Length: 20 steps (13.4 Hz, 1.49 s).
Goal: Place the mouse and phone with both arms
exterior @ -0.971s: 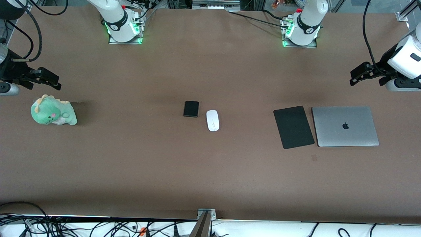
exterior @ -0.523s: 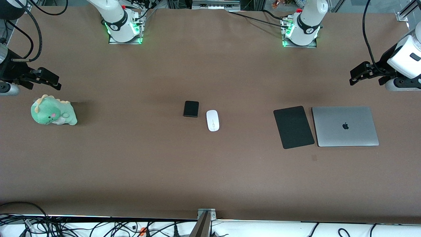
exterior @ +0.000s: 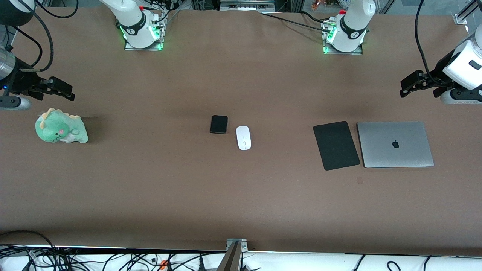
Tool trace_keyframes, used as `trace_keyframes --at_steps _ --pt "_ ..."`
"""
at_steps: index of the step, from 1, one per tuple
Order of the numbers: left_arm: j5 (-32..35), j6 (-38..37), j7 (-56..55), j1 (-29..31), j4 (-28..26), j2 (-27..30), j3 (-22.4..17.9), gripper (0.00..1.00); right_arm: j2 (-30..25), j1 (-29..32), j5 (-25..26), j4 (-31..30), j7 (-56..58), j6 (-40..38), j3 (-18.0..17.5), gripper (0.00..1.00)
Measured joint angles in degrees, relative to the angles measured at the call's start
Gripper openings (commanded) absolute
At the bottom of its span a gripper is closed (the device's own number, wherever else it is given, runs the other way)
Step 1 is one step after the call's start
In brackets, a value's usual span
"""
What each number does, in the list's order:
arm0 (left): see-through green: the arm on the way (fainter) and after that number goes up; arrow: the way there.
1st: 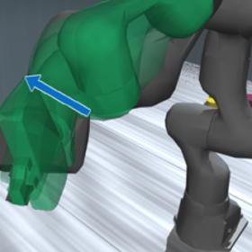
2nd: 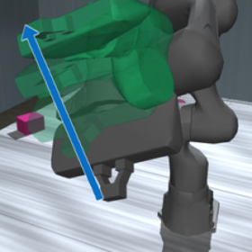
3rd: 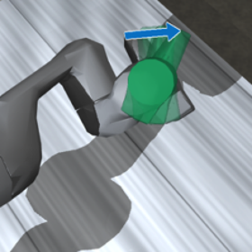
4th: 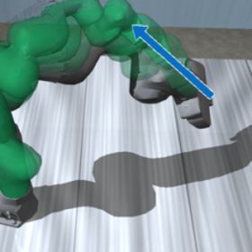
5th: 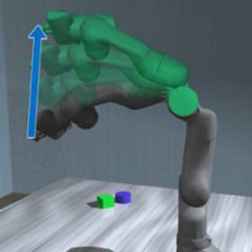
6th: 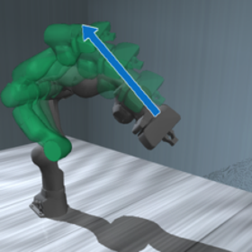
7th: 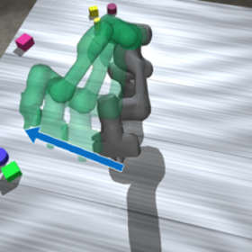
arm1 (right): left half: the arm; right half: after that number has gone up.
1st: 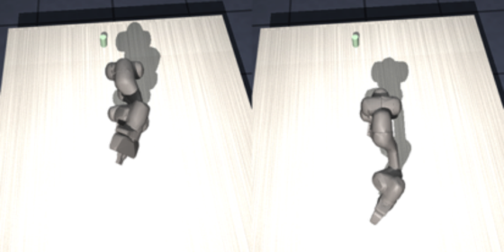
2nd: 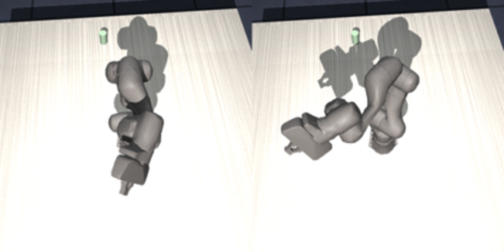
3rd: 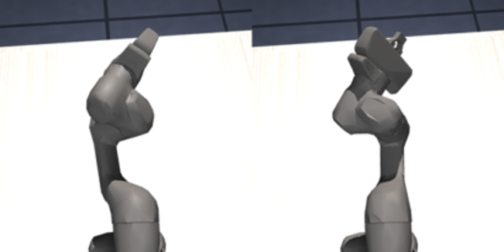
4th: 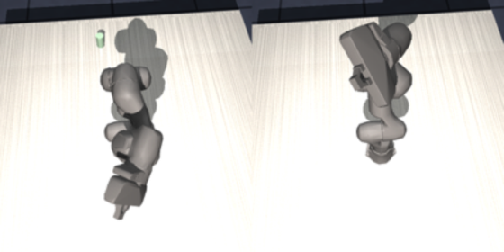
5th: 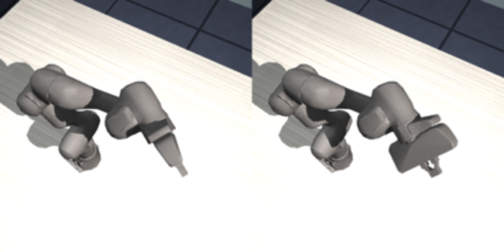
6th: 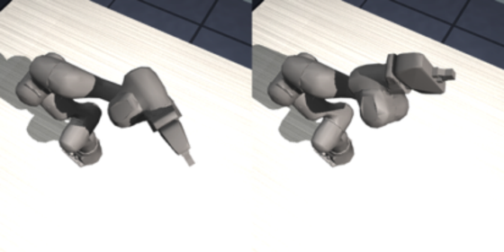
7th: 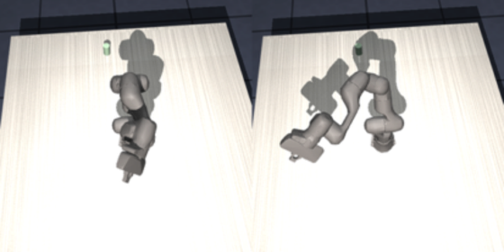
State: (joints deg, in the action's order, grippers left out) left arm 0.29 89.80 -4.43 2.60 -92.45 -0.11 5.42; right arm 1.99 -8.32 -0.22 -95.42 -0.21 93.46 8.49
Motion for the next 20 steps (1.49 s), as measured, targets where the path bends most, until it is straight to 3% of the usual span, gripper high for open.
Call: trace_keyframes --at_steps 4,8,13,20 --pt "-0.12 -0.15 -0.12 -0.43 -0.07 -1.83 0.78 1.00 3.39 -1.87 -0.28 -0.69 -3.49 -0.12 -0.11 1.00" --pt "-3.23 1.93 -5.55 -0.91 -0.10 -6.84 5.13 1.00 8.44 -6.58 -4.20 -0.82 -9.29 2.03 -0.32 1.00" --pt "-3.73 12.20 -22.40 -2.23 -0.25 -15.52 15.42 1.00 13.01 -9.48 -5.78 -0.86 -13.65 6.68 -0.39 1.00" --pt "-3.34 32.03 -41.75 -14.78 -0.27 -29.44 16.66 1.00 14.87 -10.12 -5.79 -0.90 -16.54 8.40 -0.40 1.00"
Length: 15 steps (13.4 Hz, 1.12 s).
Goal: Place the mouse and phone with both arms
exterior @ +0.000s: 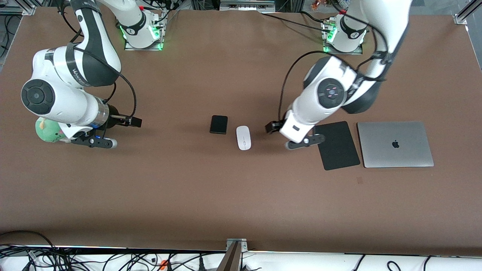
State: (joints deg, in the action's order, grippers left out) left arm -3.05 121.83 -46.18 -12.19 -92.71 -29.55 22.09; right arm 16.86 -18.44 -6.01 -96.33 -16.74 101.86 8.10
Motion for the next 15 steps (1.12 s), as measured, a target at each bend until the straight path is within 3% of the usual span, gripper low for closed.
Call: trace_keyframes --at_steps 5,7,11,15 --pt "10.87 9.41 -13.95 -8.73 0.74 -9.86 -0.10 1.00 0.81 -0.07 0.00 -0.01 -0.14 0.25 0.00 1.00" --pt "14.40 10.09 -20.18 -13.70 4.11 -13.77 -1.58 1.00 0.82 -0.07 0.00 -0.01 -0.16 0.37 0.01 1.00" --pt "14.78 10.11 -22.27 -22.17 10.83 -19.97 -8.72 1.00 0.92 -0.08 0.00 -0.03 -0.19 0.67 0.02 1.00" --pt "14.81 10.09 -21.29 -22.48 13.29 -22.01 -10.18 1.00 1.50 -0.08 0.00 -0.04 -0.20 0.81 0.02 1.00"
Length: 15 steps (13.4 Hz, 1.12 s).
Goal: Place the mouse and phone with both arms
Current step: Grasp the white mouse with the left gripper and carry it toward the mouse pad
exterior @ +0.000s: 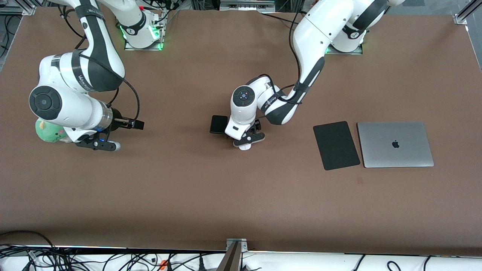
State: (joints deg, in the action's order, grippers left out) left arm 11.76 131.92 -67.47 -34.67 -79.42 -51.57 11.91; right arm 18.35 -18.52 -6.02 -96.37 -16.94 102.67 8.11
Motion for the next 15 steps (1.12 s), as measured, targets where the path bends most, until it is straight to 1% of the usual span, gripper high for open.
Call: trace_keyframes --at_steps 1,2,3,4,5,7,8,11,13,15 --pt "0.00 -0.03 0.11 -0.01 0.09 -0.04 -0.01 1.00 0.07 0.00 0.00 0.00 0.00 0.04 0.00 1.00" --pt "0.00 -0.04 0.17 -0.04 0.10 -0.10 -0.01 0.95 0.08 0.00 0.00 0.00 0.00 0.06 0.00 1.00" --pt "0.01 -0.04 0.22 -0.07 0.10 -0.19 -0.01 0.85 0.08 0.00 0.00 0.00 0.00 0.07 0.00 1.00" --pt "0.03 -0.04 0.32 -0.09 0.10 -0.28 -0.01 0.78 0.08 0.00 0.00 0.00 0.00 0.07 0.00 1.00" --pt "0.04 -0.04 0.36 -0.10 0.10 -0.36 -0.01 0.73 0.08 0.00 0.00 0.00 0.00 0.08 0.00 1.00" --pt "0.10 -0.04 0.42 -0.10 0.14 -0.47 -0.01 0.67 0.08 0.00 0.00 0.00 -0.02 0.11 0.00 1.00" --pt "0.17 -0.04 0.46 -0.08 0.19 -0.50 -0.02 0.66 0.08 0.00 0.00 0.00 -0.03 0.14 0.00 1.00" --pt "0.30 -0.04 2.18 0.40 0.82 -0.48 -0.26 0.66 0.08 0.00 0.00 0.00 -0.04 0.21 0.00 1.00" --pt "0.30 -0.35 5.64 2.44 1.56 -0.17 -0.42 0.66 0.08 0.00 0.00 0.00 -0.04 0.35 0.00 1.00" --pt "0.30 -2.28 9.82 5.67 1.62 0.98 -0.33 0.66 0.08 0.00 0.00 0.00 -0.05 0.41 0.00 1.00"
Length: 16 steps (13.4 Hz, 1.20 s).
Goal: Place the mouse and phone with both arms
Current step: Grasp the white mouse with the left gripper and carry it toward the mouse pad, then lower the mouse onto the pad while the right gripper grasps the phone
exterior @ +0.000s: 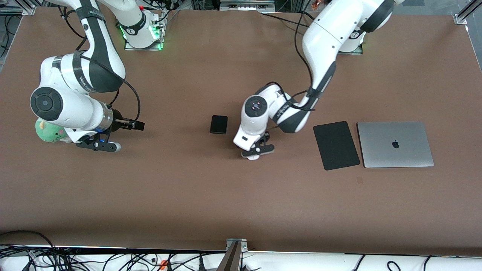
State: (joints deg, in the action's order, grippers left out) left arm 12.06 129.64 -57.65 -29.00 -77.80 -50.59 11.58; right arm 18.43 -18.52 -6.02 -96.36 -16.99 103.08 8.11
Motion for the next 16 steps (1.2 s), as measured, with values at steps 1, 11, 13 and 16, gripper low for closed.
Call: trace_keyframes --at_steps 1,11,13,16 --pt "0.00 -1.62 1.39 1.43 -0.05 0.74 0.06 0.66 0.00 0.00 0.00 0.00 0.00 0.02 0.00 1.00" --pt "0.00 4.41 18.77 15.70 -21.89 16.23 0.05 0.58 0.53 -5.50 -0.07 -0.01 -4.18 4.89 -0.12 1.00" --pt "0.00 10.06 25.41 20.63 -29.21 18.89 0.03 0.58 1.01 -8.80 -0.08 -0.02 -7.41 7.10 -0.20 1.00" --pt "0.00 12.66 30.71 26.14 -35.79 21.47 0.56 0.58 2.70 -13.87 -0.09 -0.13 -9.08 9.88 -0.34 1.00"
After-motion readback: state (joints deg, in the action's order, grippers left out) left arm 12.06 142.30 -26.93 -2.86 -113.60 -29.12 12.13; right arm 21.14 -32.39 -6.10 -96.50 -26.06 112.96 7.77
